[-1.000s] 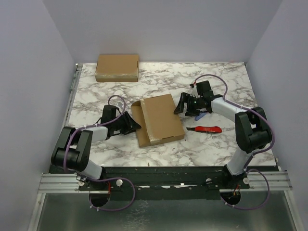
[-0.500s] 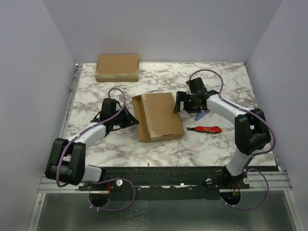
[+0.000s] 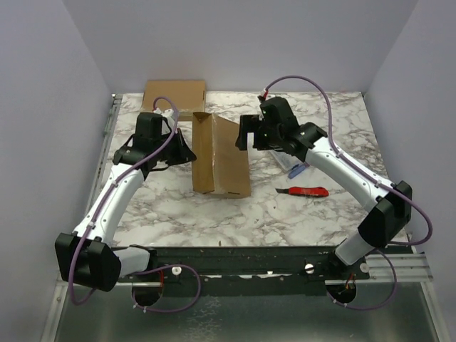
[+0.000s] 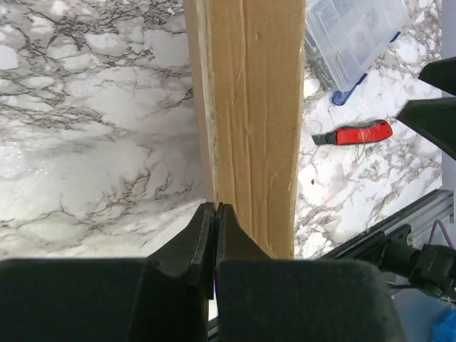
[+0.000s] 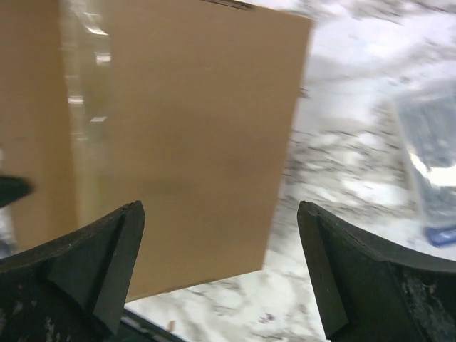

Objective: Unpack the express box
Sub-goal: Open the express box at the center of the board.

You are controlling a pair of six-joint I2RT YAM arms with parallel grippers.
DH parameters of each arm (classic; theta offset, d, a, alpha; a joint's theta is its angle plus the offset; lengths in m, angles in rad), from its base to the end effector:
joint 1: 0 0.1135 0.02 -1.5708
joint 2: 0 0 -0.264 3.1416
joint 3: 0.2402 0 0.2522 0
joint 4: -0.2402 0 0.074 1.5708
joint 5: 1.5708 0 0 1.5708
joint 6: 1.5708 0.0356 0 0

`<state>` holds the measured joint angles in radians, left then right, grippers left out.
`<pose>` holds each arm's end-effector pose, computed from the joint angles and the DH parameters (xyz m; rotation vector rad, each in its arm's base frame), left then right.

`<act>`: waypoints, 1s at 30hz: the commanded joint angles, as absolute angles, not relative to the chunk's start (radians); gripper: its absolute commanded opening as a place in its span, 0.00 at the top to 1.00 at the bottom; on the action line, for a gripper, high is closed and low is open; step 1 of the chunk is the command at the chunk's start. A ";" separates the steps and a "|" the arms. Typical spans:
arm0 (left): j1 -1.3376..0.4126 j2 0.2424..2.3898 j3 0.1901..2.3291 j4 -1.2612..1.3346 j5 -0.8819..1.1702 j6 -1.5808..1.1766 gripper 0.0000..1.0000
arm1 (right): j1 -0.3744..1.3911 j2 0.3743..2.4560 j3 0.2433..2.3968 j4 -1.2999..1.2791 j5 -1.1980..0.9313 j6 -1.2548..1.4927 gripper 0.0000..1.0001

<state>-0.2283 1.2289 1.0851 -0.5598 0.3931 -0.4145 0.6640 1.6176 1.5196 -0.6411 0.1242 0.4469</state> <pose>0.2541 -0.0730 0.3173 -0.0027 2.3320 -0.7783 0.2884 0.2201 0.3393 -0.1896 2.3329 0.4212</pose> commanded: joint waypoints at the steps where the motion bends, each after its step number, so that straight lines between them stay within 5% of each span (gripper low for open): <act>1: -0.225 1.224 1.207 -0.743 0.359 -0.331 1.00 | 0.716 1.570 1.487 -0.444 -0.109 0.559 0.00; 13: -0.225 1.216 1.387 -0.859 0.328 -0.293 1.00 | 0.836 1.727 1.615 -0.434 -0.061 0.653 0.01; 30: -0.225 1.237 1.510 -0.934 0.173 -0.182 1.00 | 0.645 1.629 1.162 -0.210 -0.269 0.742 0.07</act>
<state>-0.2291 1.2308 1.4479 -0.9398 0.2543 -0.2363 0.7116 1.6672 1.2858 -0.2230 -0.1776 0.7376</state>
